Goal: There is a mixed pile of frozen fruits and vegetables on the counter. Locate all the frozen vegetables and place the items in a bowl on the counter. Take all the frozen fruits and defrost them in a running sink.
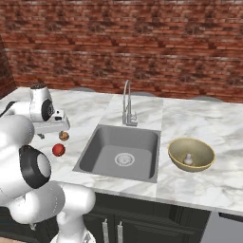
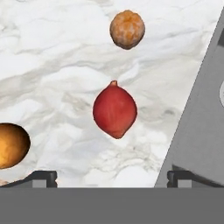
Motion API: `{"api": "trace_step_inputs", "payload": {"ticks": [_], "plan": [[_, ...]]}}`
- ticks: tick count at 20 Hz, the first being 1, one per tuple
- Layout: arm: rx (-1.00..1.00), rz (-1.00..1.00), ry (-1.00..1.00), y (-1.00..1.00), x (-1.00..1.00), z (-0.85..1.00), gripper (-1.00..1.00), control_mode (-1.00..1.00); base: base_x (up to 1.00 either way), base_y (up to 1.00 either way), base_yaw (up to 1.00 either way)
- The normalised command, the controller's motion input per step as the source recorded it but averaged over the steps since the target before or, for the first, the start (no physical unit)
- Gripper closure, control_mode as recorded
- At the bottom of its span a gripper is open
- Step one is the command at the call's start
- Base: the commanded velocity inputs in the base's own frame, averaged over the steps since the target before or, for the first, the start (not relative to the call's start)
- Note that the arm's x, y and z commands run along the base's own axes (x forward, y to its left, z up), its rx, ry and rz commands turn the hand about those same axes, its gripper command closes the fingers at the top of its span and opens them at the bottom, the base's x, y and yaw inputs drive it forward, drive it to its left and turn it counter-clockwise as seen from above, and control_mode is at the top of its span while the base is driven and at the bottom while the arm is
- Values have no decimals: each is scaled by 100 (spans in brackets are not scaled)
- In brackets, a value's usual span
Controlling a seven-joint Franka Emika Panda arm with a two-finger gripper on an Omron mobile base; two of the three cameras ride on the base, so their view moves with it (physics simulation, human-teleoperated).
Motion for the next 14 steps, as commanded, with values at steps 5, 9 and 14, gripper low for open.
{"api": "trace_step_inputs", "payload": {"ticks": [5,9,14], "plan": [[-5,1,-3,0,18,-28,-100,-100,0,0,0],[-2,0,0,0,22,-40,-100,-100,0,0,0],[0,0,2,0,9,-43,-100,-100,0,0,0]]}}
